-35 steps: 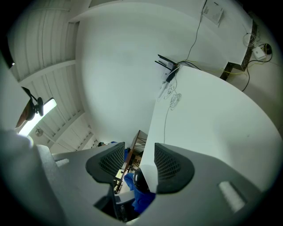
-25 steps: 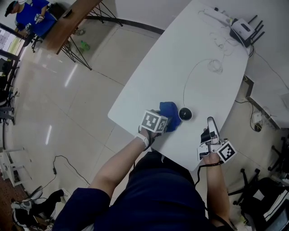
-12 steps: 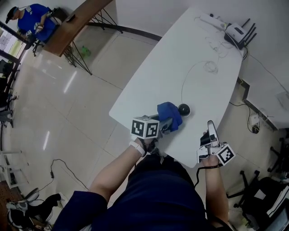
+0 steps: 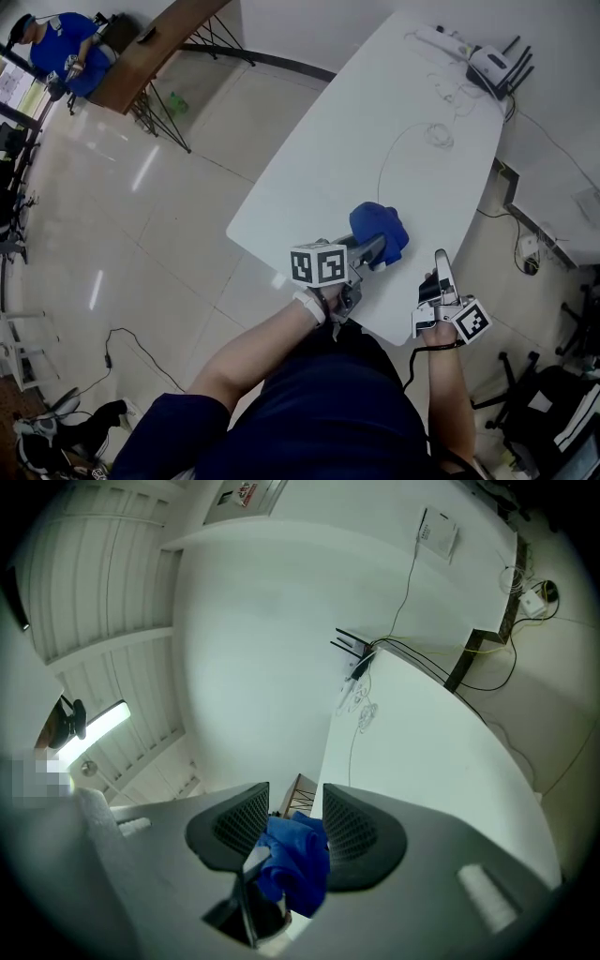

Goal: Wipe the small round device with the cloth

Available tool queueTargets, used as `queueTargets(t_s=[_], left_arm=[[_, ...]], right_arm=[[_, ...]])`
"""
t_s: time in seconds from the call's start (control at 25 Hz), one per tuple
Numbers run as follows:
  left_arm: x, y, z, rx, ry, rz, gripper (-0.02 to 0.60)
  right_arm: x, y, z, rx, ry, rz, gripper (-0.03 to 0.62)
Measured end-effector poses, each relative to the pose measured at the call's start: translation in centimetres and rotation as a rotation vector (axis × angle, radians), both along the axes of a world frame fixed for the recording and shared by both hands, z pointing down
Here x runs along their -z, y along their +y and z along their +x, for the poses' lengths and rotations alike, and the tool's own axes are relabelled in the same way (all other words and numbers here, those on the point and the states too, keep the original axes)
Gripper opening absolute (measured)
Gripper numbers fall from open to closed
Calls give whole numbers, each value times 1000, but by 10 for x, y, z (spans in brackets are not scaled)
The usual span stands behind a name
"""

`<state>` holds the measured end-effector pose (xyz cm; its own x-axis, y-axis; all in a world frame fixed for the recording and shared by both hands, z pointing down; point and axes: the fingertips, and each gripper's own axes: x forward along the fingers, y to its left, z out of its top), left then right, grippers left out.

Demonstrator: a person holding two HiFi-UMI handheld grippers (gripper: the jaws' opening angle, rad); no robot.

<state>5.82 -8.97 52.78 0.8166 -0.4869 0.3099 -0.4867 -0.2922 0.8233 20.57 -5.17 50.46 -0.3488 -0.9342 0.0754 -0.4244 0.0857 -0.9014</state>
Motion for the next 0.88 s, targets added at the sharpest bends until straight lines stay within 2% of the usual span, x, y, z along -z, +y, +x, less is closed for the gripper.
queueTargets(t_s=[0.12,0.2,0.28,0.72,0.88], left_arm=[[-21,8,-9,71,39,-55,155],[-28,14,-8,91,90,-84,155],[-37,16,-7,101,109,-105,156],[-72,27,1,85,104,-217,161],[-82,29,2,107,106,-290,160]], right_arm=[[-4,1,1,-5,-5,-6,183],[-9,0,3,-4,-14,-15,181],[-15,0,4,-2,-19,-29,179],[-29,-22,0,35,-29,-57,180],[-30,-32,1,40,-28,-59,179]])
